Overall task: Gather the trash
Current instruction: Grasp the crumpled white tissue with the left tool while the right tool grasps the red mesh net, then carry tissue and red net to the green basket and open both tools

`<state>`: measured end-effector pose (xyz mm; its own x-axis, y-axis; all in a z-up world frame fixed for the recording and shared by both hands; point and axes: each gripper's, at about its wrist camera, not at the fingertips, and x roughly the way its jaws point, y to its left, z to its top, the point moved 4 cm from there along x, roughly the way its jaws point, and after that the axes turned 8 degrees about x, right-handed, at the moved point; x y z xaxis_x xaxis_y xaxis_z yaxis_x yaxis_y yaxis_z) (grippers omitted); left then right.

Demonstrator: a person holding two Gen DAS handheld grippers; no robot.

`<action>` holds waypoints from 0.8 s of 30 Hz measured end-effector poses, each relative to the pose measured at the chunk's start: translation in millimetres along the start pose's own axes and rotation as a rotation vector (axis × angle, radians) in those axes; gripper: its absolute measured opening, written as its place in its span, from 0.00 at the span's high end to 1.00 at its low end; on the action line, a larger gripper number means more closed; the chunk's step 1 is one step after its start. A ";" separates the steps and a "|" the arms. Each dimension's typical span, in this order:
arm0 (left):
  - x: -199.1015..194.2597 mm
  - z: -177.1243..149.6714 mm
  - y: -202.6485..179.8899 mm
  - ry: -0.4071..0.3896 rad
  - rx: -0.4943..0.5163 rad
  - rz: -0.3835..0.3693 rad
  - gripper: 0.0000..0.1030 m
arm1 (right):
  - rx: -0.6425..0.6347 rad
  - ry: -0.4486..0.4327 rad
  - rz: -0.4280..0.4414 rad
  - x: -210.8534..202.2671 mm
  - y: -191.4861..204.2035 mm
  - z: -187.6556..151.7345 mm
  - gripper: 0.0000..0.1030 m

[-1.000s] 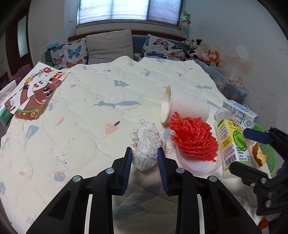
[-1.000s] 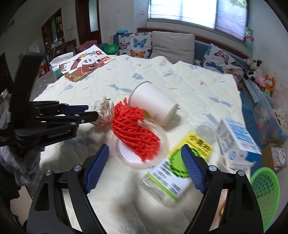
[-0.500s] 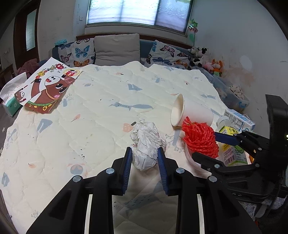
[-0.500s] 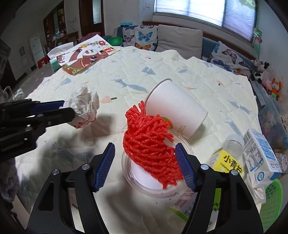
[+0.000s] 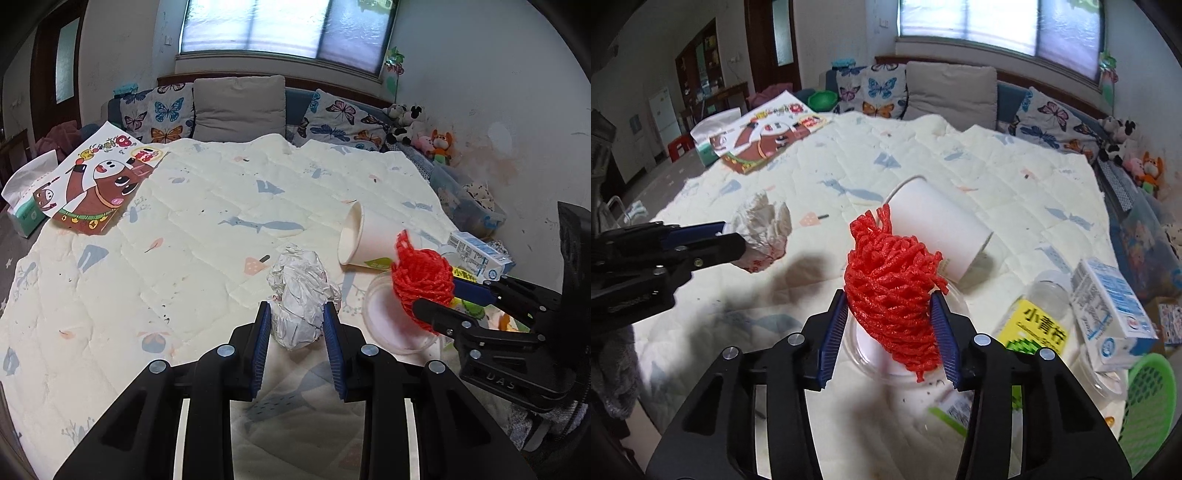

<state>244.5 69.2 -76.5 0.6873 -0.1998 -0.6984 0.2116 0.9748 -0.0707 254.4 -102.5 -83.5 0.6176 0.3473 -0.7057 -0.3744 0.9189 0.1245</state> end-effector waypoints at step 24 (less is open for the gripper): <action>-30.5 21.1 -117.8 -0.071 0.152 -0.121 0.73 | 0.177 -0.169 -0.008 -134.2 -77.2 -44.5 0.55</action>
<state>213.3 -41.7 -31.9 0.6961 -0.3266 -0.6393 0.3947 0.9180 -0.0391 169.7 -228.3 -29.5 0.7325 0.3522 -0.5826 -0.2508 0.9352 0.2500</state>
